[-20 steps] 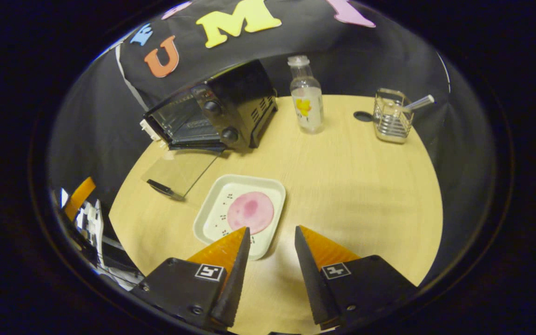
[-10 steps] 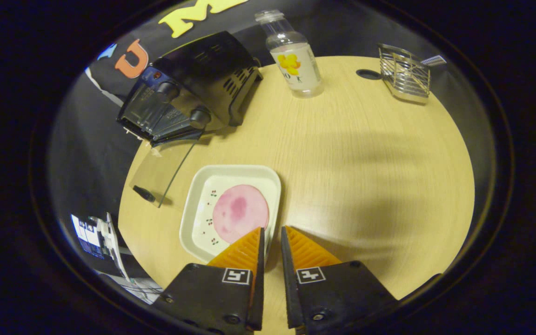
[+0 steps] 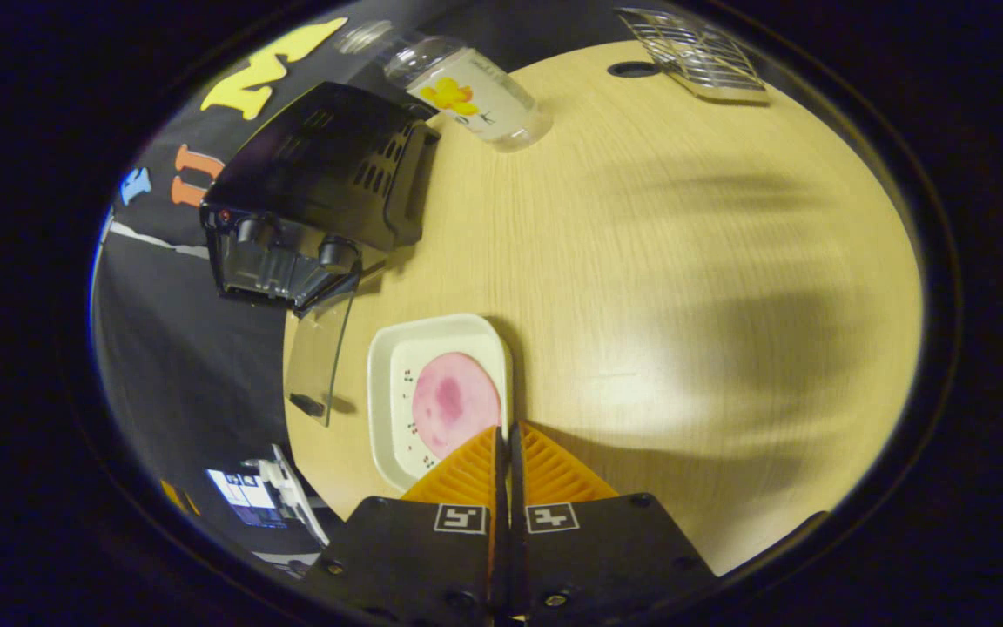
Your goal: Open the electric oven with the left hand, put the food in, and close the electric oven.
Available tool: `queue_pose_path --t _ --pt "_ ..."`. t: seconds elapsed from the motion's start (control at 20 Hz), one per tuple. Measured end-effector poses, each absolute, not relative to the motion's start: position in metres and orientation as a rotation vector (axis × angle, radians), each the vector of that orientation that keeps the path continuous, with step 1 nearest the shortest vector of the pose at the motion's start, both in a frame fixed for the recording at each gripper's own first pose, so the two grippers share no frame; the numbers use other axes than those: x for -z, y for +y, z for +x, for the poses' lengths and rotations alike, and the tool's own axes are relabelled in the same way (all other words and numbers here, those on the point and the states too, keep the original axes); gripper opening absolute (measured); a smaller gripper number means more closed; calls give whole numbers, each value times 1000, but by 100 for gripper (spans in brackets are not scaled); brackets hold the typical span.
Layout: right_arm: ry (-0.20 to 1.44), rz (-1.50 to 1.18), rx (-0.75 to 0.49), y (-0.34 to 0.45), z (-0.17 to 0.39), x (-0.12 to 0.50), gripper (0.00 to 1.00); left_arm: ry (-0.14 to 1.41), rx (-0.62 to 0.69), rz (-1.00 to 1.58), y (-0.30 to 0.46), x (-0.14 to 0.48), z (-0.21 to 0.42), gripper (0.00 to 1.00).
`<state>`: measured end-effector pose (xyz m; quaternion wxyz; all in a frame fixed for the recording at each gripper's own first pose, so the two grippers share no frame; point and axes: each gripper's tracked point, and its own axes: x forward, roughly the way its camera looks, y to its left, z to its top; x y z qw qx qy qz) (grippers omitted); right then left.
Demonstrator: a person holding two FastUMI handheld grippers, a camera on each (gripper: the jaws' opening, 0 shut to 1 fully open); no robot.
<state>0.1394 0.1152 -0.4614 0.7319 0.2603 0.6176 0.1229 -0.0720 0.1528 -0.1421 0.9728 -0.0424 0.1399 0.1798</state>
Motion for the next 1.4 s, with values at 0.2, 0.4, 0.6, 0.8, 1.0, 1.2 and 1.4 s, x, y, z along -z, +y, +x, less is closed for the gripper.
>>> queue_pose_path --t 0.2,0.4,0.6,0.8,1.0,1.2,1.4 --pt "1267 633 -212 115 135 449 4 250 -317 -106 172 141 -60 96" --pt "1136 746 -107 121 130 423 4 231 -196 -112 187 148 -31 96" --pt "1008 898 35 144 116 393 4 233 -56 -94 204 157 -2 97" --pt "904 1030 126 193 101 376 4 253 61 -60 214 175 12 97" --pt "851 1091 208 251 95 378 4 264 113 -83 219 182 16 97" --pt "879 1105 181 323 97 381 4 275 122 -86 227 186 17 97" --pt "927 1101 139 374 109 394 4 286 107 -68 240 189 14 96"
